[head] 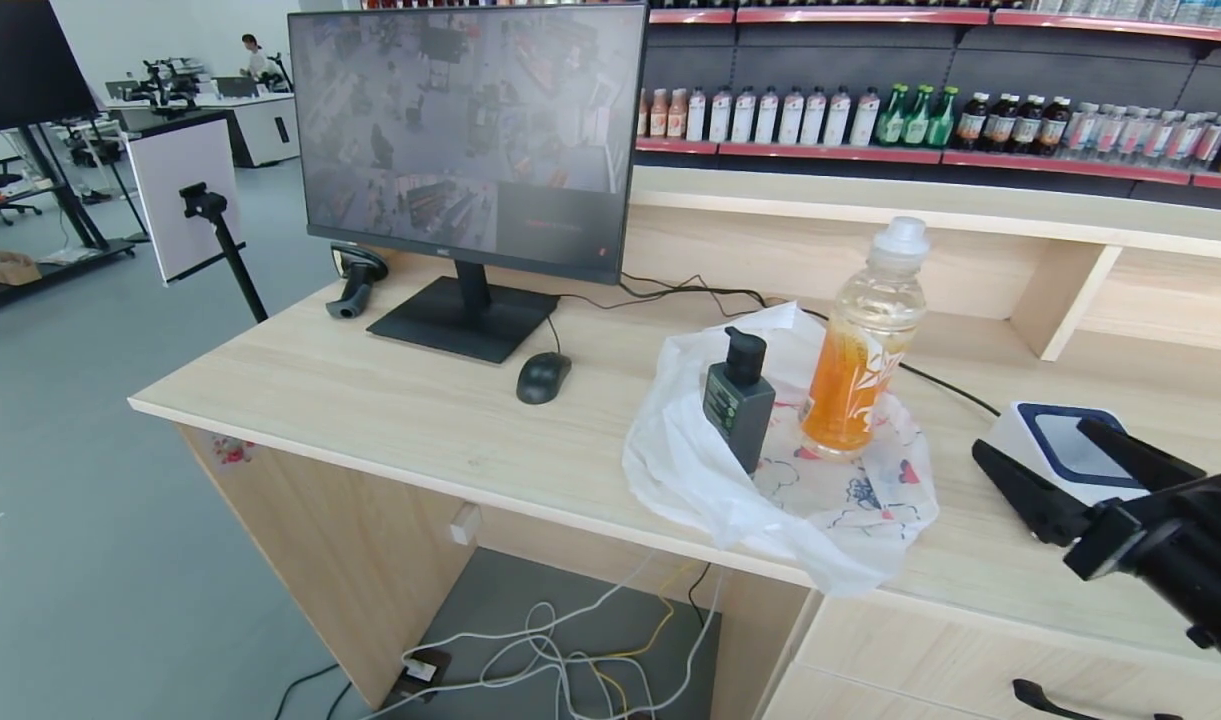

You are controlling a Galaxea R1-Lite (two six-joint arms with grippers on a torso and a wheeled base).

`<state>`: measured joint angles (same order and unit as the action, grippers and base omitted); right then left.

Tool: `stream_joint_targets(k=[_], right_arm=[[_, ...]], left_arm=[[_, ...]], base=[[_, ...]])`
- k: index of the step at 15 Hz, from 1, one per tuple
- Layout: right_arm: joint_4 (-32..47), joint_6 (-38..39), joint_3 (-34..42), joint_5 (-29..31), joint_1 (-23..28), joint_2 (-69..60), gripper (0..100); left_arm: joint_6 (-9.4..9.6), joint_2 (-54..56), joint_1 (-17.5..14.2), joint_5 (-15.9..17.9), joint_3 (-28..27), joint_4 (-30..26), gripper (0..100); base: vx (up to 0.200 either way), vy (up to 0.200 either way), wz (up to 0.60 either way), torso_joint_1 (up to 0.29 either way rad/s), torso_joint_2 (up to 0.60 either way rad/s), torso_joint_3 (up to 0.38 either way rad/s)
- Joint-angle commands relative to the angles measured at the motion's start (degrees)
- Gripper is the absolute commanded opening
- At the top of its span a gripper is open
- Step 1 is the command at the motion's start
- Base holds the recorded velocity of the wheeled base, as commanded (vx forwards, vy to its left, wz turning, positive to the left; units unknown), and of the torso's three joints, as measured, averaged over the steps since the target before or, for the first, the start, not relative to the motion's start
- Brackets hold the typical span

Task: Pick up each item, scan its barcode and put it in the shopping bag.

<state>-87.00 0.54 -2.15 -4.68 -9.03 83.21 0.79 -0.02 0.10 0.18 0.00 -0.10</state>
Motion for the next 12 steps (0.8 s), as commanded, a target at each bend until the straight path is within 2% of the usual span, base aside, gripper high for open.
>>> stream_joint_targets(k=[1, 3, 5, 7, 8, 11, 12], right_arm=[[8.34, 0.43, 2.15, 0.29, 2.0, -15.63, 100], [27.5, -3.26, 2.15, -0.77, 1.47, -30.65, 100], [62.92, -6.86, 1.97, -2.97, -3.71, -57.46, 100], [80.76, -7.57, 1.18, -2.88, -3.62, -74.42, 100], [84.19, -7.74, 1.53, -2.88, -3.1, -78.2, 100], [84.54, -7.74, 2.15, -0.68, -1.69, -77.76, 100], [85.25, -6.6, 2.15, 0.02, 3.23, -77.85, 100]], left_arm=[[0.0, 0.02, -0.01, -0.01, 0.0, 0.01, 100], [0.0, 0.02, -0.01, -0.01, 0.0, 0.01, 100], [-0.09, 0.02, -0.01, -0.01, 0.0, 0.01, 100], [-0.09, 0.02, -0.01, -0.01, 0.0, 0.01, 100], [-0.09, 0.02, -0.01, -0.01, 0.0, 0.01, 100], [-0.09, 0.02, -0.01, -0.01, 0.0, 0.01, 100], [-0.18, 0.02, -0.01, -0.01, 0.0, 0.01, 100]], base=[[0.0, 0.0, 0.0, 0.0, 0.0, 0.0], [0.0, 0.0, 0.0, 0.0, 0.0, 0.0], [0.0, 0.0, 0.0, 0.0, 0.0, 0.0], [0.0, 0.0, 0.0, 0.0, 0.0, 0.0], [0.0, 0.0, 0.0, 0.0, 0.0, 0.0], [0.0, 0.0, 0.0, 0.0, 0.0, 0.0], [0.0, 0.0, 0.0, 0.0, 0.0, 0.0]])
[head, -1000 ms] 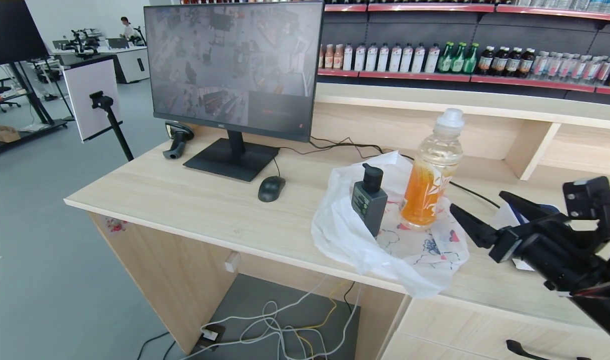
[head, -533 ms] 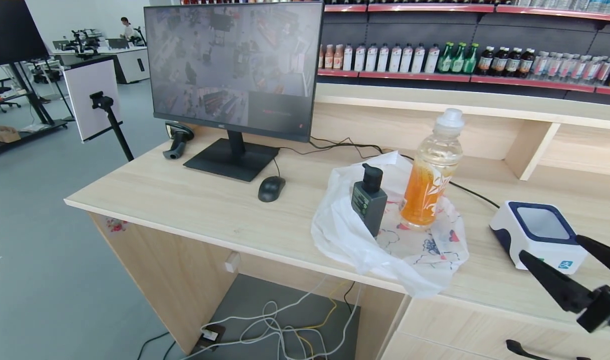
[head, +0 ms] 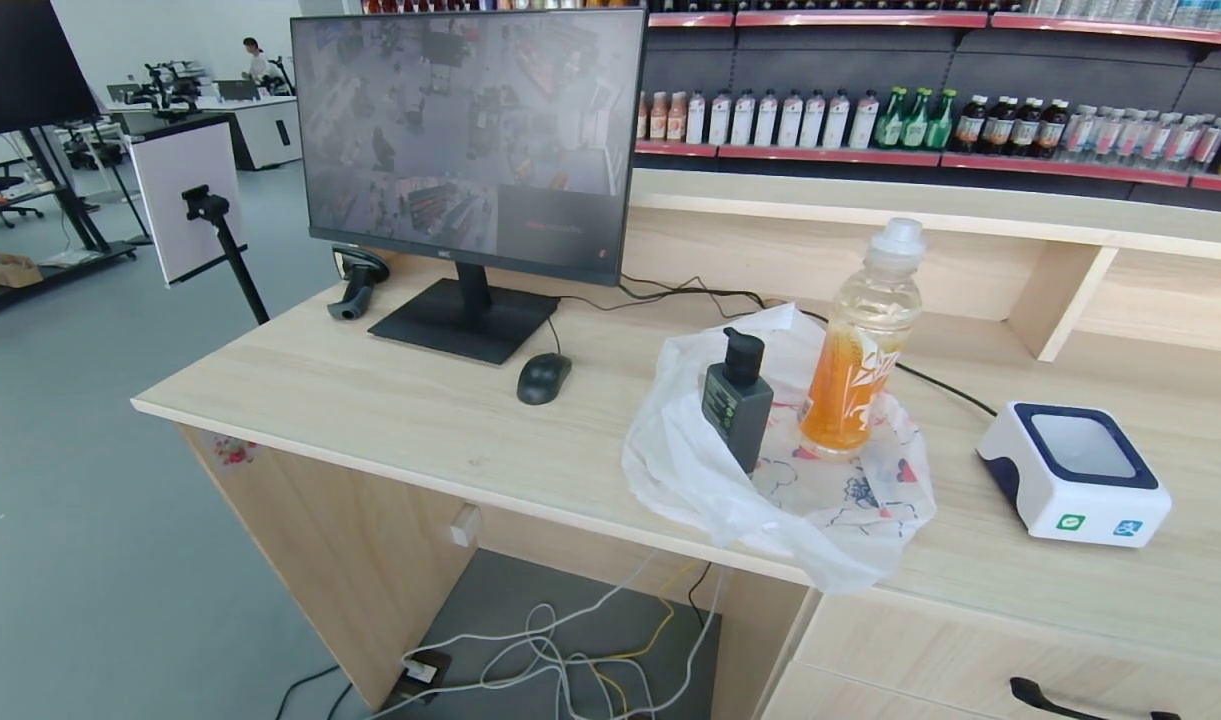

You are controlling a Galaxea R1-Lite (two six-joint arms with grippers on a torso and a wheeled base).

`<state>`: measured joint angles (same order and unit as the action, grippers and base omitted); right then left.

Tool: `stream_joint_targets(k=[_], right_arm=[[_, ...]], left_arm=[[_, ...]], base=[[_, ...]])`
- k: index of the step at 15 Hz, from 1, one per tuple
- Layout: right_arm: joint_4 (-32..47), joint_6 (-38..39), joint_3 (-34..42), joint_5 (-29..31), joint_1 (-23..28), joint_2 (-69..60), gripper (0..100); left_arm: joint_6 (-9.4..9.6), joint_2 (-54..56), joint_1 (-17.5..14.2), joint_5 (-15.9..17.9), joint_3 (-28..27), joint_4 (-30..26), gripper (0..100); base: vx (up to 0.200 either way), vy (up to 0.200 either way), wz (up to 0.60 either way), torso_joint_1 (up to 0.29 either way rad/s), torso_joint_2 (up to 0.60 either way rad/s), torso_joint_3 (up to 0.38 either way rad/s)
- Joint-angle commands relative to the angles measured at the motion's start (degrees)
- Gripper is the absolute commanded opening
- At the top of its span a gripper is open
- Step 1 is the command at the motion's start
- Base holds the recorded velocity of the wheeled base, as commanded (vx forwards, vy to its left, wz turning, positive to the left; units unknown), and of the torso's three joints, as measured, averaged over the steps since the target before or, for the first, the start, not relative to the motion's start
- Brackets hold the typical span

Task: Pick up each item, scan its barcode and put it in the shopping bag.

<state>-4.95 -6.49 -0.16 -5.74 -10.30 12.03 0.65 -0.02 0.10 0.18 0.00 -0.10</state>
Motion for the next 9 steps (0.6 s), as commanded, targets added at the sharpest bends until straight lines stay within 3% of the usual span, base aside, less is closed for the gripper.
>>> stream_joint_targets(k=[1, 3, 6, 9], right_arm=[[4.95, 3.41, 0.16, 1.87, 8.46, -6.76, 100], [4.77, 3.85, 0.16, 1.87, 11.0, -8.34, 100], [4.86, 3.67, 0.16, 2.14, 10.74, -12.03, 100], [4.95, 4.9, 0.16, 2.14, 10.74, -12.03, 100]], left_arm=[[-0.12, 0.02, -0.01, -0.01, 0.0, 0.01, 100], [-0.12, 0.02, -0.01, -0.01, 0.0, 0.01, 100], [-0.03, 0.02, -0.01, -0.01, 0.0, 0.01, 100], [-0.03, 0.02, -0.01, -0.01, 0.0, 0.01, 100]], base=[[0.0, 0.0, 0.0, 0.0, 0.0, 0.0], [0.0, 0.0, 0.0, 0.0, 0.0, 0.0], [0.0, 0.0, 0.0, 0.0, 0.0, 0.0], [-0.2, 0.0, 0.0, 0.011, 0.0, 0.002]])
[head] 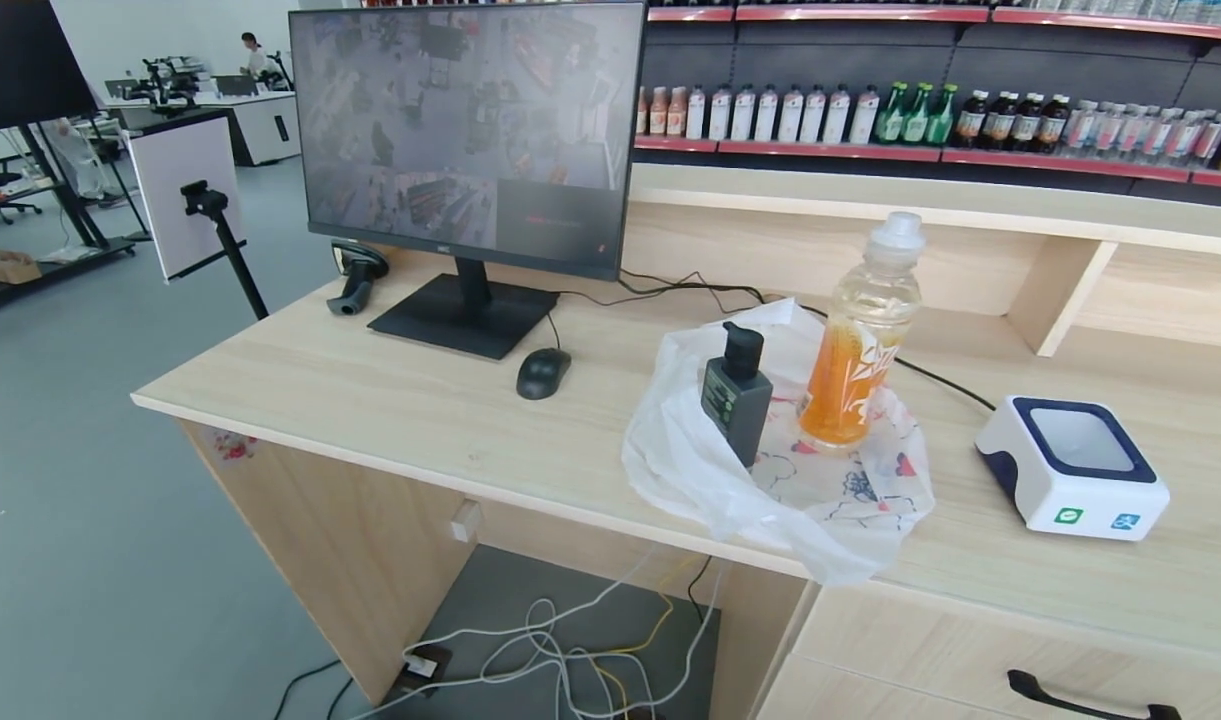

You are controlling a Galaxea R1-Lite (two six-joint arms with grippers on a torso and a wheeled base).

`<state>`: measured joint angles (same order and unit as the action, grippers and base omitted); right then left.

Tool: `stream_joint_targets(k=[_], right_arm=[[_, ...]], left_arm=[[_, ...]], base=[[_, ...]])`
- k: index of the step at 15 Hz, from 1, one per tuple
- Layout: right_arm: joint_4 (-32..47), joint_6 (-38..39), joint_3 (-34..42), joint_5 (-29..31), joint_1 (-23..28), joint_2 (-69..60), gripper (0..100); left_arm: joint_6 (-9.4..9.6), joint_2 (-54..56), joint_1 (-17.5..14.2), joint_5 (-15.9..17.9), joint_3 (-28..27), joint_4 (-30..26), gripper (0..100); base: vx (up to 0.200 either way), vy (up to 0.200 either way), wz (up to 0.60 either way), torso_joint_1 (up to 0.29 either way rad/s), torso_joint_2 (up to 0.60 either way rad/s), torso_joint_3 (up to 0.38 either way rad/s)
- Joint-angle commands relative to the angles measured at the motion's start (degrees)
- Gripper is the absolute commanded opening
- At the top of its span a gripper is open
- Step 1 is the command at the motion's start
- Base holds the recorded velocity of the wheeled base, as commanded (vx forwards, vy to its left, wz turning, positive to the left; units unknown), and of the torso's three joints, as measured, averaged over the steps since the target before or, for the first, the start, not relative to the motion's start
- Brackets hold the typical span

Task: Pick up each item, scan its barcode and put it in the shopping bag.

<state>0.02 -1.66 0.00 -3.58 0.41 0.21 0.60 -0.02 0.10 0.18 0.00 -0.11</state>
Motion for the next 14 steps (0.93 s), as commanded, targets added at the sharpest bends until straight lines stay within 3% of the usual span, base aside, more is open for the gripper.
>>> stream_joint_targets(k=[1, 4, 9, 14], right_arm=[[-0.11, -0.36, 0.0, -0.02, 0.02, -0.21, 100], [-0.11, -0.54, 0.0, -0.02, 0.02, -0.21, 100], [-0.11, -0.45, 0.0, -0.02, 0.02, -0.21, 100], [-0.11, -0.28, 0.0, -0.02, 0.02, -0.21, 100]], left_arm=[[0.02, 0.02, -0.01, -0.01, 0.0, 0.02, 100], [0.11, 0.02, -0.01, -0.01, 0.0, 0.02, 100], [0.02, 0.02, -0.01, -0.01, 0.0, 0.02, 100], [-0.07, 0.02, -0.01, -0.01, 0.0, 0.02, 100]], base=[[-0.2, 0.0, 0.0, 0.017, 0.01, 0.002], [0.0, 0.0, 0.0, 0.0, 0.0, 0.0], [0.0, 0.0, -0.6, 0.004, 0.0, 0.002], [0.0, -0.2, -0.12, 0.004, 0.0, 0.004]])
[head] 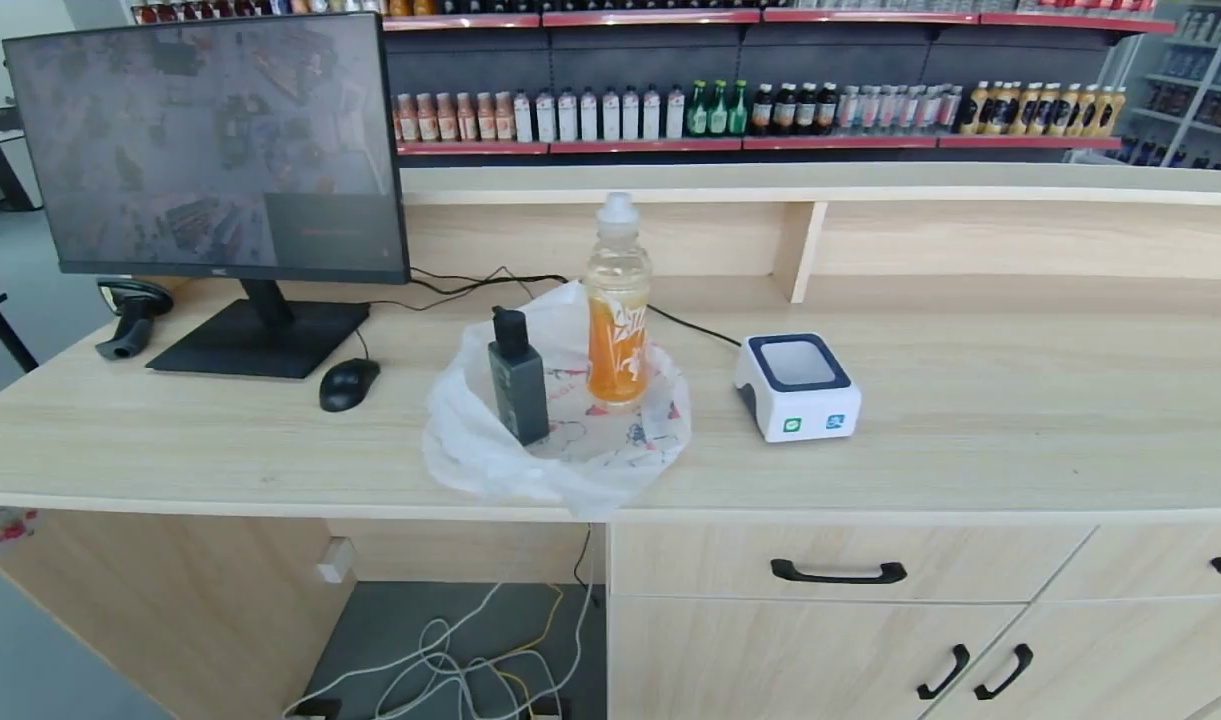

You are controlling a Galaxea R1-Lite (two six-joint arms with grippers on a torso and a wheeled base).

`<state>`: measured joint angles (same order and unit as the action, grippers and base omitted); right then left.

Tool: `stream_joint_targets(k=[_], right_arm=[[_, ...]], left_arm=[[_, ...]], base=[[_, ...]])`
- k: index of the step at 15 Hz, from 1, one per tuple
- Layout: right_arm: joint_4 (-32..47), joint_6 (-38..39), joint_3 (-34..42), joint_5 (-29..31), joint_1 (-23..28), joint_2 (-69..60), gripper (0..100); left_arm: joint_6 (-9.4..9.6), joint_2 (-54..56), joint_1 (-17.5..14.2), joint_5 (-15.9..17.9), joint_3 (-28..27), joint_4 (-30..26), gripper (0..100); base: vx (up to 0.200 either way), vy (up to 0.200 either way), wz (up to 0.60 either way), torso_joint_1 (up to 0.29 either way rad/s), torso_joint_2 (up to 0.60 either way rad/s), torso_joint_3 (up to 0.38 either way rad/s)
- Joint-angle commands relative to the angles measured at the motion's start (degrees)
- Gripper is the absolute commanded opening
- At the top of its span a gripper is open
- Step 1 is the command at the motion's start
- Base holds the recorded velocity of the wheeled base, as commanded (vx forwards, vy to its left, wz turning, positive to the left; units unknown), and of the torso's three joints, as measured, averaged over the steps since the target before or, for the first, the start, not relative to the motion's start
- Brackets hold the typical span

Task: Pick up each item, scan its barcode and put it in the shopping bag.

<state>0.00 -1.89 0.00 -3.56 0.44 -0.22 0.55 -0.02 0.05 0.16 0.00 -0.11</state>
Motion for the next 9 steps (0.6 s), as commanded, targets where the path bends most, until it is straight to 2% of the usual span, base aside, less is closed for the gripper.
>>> stream_joint_targets(k=[1, 9], right_arm=[[0.0, -0.04, 0.0, -0.04, 0.0, 0.22, 100], [0.0, 0.92, 0.0, -0.04, 0.0, 0.22, 100]], left_arm=[[-0.02, 0.02, 0.04, 0.02, 0.0, 0.02, 100], [-0.02, 0.02, 0.04, 0.02, 0.0, 0.02, 100]], base=[[0.0, -0.2, 0.0, -0.002, 0.01, 0.007], [0.0, -0.2, 0.0, 0.004, 0.0, 0.001]])
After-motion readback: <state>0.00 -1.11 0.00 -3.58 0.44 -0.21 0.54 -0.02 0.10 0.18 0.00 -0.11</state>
